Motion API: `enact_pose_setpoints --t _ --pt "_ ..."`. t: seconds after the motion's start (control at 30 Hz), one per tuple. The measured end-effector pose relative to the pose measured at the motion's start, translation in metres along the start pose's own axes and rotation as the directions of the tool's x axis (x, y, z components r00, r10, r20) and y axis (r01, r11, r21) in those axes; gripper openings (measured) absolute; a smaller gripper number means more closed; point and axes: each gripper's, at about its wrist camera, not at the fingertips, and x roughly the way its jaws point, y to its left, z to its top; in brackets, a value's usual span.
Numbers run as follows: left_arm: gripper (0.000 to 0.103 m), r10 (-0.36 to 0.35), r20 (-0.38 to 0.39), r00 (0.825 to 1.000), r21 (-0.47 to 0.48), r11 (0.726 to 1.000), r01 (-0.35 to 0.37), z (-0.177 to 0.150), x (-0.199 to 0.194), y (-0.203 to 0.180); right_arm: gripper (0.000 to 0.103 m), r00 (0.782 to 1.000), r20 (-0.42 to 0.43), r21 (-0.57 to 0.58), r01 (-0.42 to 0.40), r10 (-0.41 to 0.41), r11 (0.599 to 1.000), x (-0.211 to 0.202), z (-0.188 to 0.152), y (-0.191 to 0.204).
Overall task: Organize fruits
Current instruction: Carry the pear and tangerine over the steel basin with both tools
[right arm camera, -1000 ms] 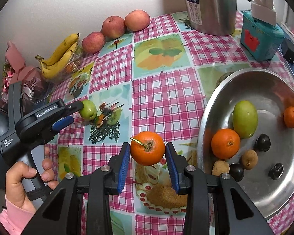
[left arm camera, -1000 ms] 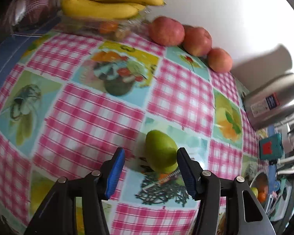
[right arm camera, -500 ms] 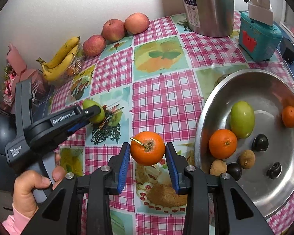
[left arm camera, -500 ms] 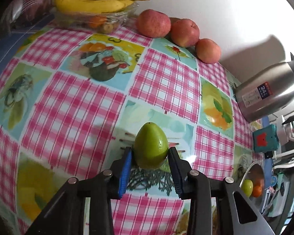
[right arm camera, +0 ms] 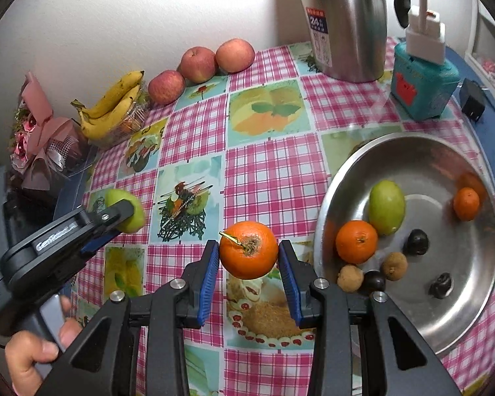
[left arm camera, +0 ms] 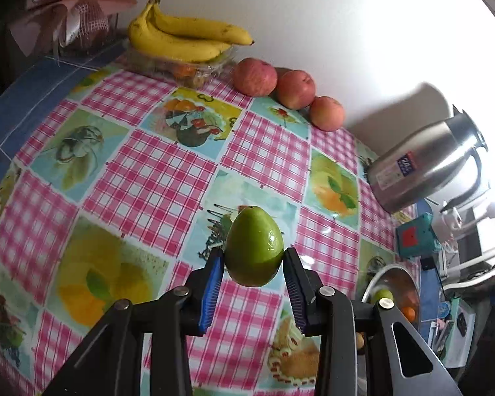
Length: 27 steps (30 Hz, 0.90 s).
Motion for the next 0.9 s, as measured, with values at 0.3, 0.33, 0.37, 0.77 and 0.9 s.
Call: enact_pose_setpoints --t 0.3,0.33,0.37,0.77,0.9 --pt "0.039 0.000 -0.009 1.000 0.004 1.000 0.000 -0.018 -0.005 -0.013 0.038 0.999 0.019 -0.017 0.035 -0.034 0.999 -0.018 -0.007 -0.010" --pt "0.039 0.001 -0.012 1.000 0.004 1.000 -0.001 -0.019 -0.004 -0.014 0.038 0.999 0.018 -0.015 0.035 -0.035 0.999 -0.018 -0.007 -0.012" --pt "0.039 0.002 -0.014 1.000 0.007 1.000 -0.002 -0.020 -0.004 -0.017 0.038 0.999 0.017 -0.012 0.035 -0.035 0.999 -0.019 -0.008 -0.015" --pt "0.039 -0.050 -0.056 0.997 0.127 0.990 0.057 -0.046 0.008 -0.075 0.038 0.992 0.020 0.151 0.119 -0.124 0.981 -0.033 -0.004 -0.097" --pt "0.039 -0.085 -0.082 0.993 0.218 0.971 0.101 -0.061 0.014 -0.110 0.038 0.987 0.019 0.225 0.153 -0.162 0.962 -0.040 -0.005 -0.133"
